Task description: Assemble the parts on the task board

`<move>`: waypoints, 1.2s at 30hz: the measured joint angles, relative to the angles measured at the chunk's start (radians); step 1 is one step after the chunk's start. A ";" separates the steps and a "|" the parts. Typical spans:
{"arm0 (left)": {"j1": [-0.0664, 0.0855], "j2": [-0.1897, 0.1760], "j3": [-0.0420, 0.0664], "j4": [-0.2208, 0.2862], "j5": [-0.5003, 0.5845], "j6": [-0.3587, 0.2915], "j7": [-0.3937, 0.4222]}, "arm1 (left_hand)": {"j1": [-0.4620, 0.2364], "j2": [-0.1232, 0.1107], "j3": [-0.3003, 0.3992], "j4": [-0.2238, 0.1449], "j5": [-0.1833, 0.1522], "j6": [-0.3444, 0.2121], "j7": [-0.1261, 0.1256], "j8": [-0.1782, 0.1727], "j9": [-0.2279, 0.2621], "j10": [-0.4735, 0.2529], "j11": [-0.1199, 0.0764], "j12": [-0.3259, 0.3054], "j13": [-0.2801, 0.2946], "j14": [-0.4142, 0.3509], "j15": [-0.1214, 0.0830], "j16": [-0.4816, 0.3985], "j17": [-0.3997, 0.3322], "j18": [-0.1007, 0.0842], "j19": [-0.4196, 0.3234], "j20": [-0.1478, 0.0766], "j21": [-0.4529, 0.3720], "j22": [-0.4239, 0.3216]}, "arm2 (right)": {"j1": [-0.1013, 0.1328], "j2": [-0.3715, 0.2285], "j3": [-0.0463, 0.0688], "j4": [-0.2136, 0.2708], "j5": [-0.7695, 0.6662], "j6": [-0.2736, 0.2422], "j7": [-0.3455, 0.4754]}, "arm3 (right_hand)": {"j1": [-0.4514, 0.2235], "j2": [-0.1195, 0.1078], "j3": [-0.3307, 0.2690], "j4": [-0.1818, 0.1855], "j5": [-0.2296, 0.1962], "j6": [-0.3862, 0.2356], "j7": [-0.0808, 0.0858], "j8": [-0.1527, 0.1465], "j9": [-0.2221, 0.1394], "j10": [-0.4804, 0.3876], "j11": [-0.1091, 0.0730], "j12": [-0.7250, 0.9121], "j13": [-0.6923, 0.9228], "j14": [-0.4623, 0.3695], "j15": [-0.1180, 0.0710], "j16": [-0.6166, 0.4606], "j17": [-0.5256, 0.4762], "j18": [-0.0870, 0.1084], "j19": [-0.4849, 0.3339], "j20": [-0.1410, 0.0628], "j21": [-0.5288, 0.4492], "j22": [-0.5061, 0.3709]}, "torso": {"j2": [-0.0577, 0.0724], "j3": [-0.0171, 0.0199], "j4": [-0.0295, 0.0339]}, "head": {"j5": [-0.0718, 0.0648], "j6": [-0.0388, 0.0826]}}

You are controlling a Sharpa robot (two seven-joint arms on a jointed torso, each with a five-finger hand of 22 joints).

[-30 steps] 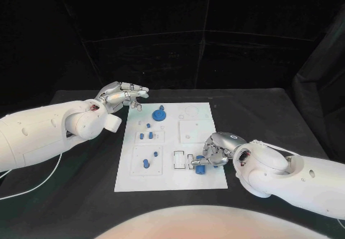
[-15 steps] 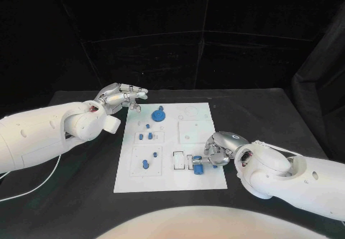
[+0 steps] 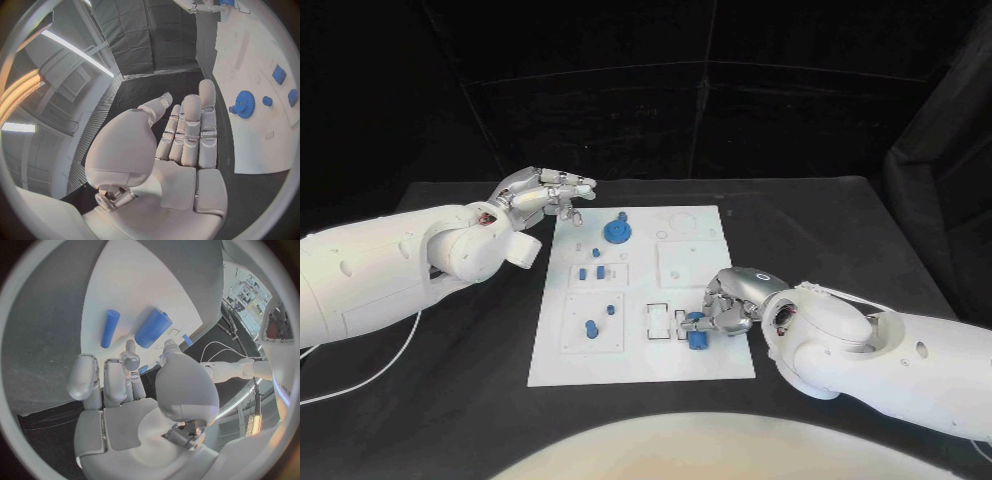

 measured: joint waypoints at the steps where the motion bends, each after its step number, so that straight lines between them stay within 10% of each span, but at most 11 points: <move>1: 0.000 0.000 0.000 0.000 0.000 0.000 0.000 | 0.000 0.000 0.000 0.000 0.000 0.000 0.000 0.000 0.000 0.000 0.000 0.000 0.000 0.000 0.000 0.000 0.000 0.000 0.000 0.000 0.000 0.000 | 0.000 0.001 0.000 0.000 0.002 0.005 0.000 | 0.002 0.002 0.000 0.000 0.000 0.000 0.000 0.000 0.001 0.000 0.000 0.000 -0.001 0.000 0.000 0.000 0.001 0.000 0.000 0.000 0.000 0.001 | 0.000 0.0000 0.0000 | 0.000 0.000; 24: 0.000 -0.001 -0.001 0.000 0.000 0.008 -0.010 | 0.000 0.000 0.000 0.000 0.000 -0.004 0.004 0.000 0.000 -0.004 -0.004 0.006 -0.001 0.000 0.000 0.000 -0.003 0.000 0.000 0.000 0.000 -0.001 | 0.000 0.007 0.000 -0.009 -0.017 0.053 -0.014 | 0.016 0.016 0.000 0.000 0.000 0.007 -0.007 0.010 0.020 0.004 -0.003 -0.015 -0.005 0.000 0.000 0.000 -0.001 0.000 0.000 0.000 0.000 -0.002 | 0.001 0.0003 0.0002 | 0.003 -0.003; 36: -0.001 -0.001 -0.002 -0.002 0.000 0.014 -0.015 | 0.000 0.000 0.000 0.000 0.000 -0.004 0.004 0.000 0.000 -0.004 -0.004 0.006 -0.001 0.000 0.000 0.000 -0.004 0.000 0.000 0.000 0.000 -0.001 | 0.000 -0.004 0.000 0.004 -0.057 0.051 -0.024 | -0.024 -0.024 -0.016 0.005 -0.026 0.007 -0.007 0.017 0.034 0.003 -0.003 -0.014 -0.001 0.004 -0.003 0.000 0.003 0.000 0.004 -0.004 0.000 0.001 | 0.001 0.0005 -0.0009 | 0.002 -0.003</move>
